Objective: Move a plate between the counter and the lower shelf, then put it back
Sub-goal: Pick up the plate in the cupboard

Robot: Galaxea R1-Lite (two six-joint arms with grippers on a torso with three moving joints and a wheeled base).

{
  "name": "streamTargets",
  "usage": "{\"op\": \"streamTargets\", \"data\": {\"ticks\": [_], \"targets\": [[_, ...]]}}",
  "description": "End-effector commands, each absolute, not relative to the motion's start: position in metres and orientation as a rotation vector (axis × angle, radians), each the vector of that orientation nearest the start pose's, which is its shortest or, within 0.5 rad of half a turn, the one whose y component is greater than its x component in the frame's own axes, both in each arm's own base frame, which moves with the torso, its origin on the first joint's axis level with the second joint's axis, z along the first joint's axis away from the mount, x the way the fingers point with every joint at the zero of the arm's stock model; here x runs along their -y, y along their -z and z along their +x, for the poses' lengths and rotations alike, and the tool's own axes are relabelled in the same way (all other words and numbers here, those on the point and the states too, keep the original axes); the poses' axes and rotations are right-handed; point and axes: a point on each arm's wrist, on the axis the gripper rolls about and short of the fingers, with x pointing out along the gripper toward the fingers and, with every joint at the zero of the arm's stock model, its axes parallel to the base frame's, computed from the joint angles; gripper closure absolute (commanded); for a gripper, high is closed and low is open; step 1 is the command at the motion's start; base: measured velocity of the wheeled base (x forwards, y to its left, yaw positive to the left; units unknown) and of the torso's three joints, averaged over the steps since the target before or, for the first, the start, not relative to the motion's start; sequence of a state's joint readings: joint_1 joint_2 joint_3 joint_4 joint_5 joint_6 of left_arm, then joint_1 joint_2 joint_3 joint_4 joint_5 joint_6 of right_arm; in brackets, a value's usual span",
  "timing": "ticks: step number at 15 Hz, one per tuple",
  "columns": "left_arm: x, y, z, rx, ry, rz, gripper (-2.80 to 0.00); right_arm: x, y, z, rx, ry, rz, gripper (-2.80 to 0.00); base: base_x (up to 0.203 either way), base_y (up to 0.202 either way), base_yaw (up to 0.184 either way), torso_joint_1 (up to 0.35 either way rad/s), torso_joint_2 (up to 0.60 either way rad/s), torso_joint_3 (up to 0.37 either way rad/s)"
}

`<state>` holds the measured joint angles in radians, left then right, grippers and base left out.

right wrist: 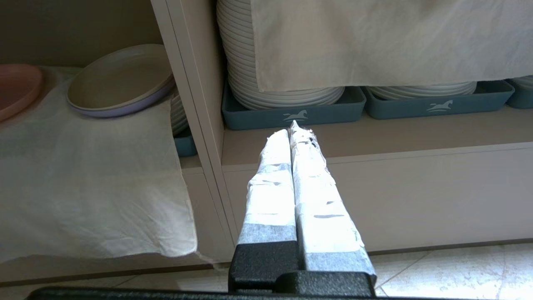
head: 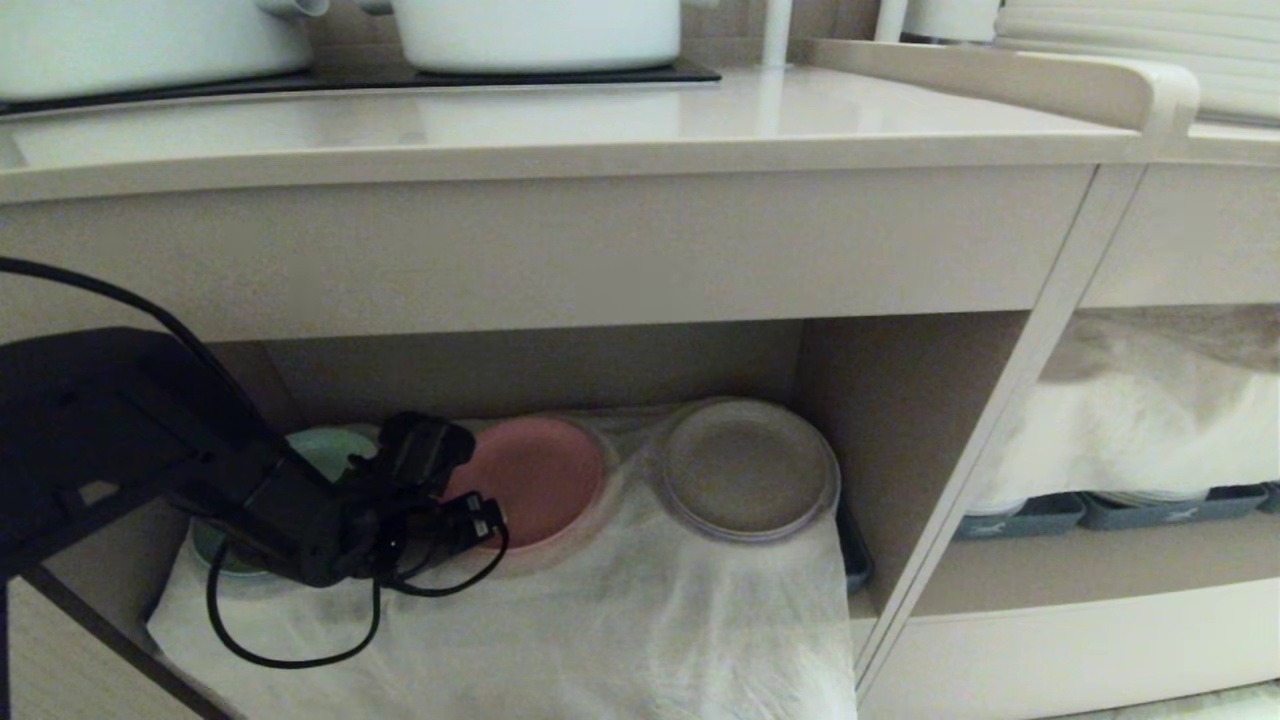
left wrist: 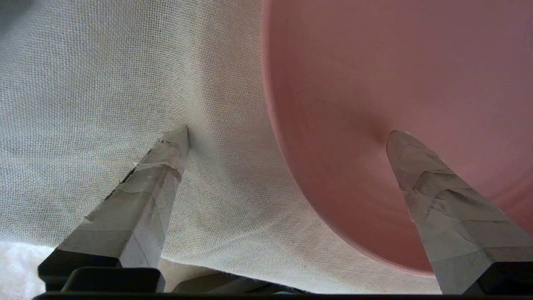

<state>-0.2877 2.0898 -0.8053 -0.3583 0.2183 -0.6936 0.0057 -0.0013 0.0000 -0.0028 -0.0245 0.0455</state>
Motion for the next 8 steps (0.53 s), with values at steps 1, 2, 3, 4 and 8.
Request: {"op": "streamTargets", "data": {"ticks": [1,2,3,4,8], "targets": [[0.0893,-0.0316,0.3201,-0.869,-0.249,-0.418,-2.80,0.0007,-0.0758,-0.0228,0.003,0.018,0.046,0.00,0.000,0.000,0.000,0.000,0.00,0.000],[0.0893,-0.0316,0.3201,-0.869,-0.249,-0.418,-2.80,0.0007,-0.0758,-0.0228,0.003,0.018,0.046,0.00,0.000,0.000,0.000,0.000,0.00,0.000],[0.0894,-0.0315,0.3206,-0.867,-0.250,-0.418,0.00,0.0007,-0.0758,-0.0228,0.003,0.018,0.046,0.00,0.000,0.000,0.000,0.000,0.00,0.000],[0.0899,-0.0328,0.3221,-0.861,-0.249,-0.421,0.00,0.0007,-0.0758,-0.0228,0.003,0.018,0.046,0.00,0.000,0.000,0.000,0.000,0.00,0.000],[0.0907,-0.0342,0.3243,-0.849,-0.255,-0.417,0.00,0.0007,-0.0758,-0.0228,0.003,0.018,0.046,0.00,0.000,0.000,0.000,0.000,0.00,0.000]]}}
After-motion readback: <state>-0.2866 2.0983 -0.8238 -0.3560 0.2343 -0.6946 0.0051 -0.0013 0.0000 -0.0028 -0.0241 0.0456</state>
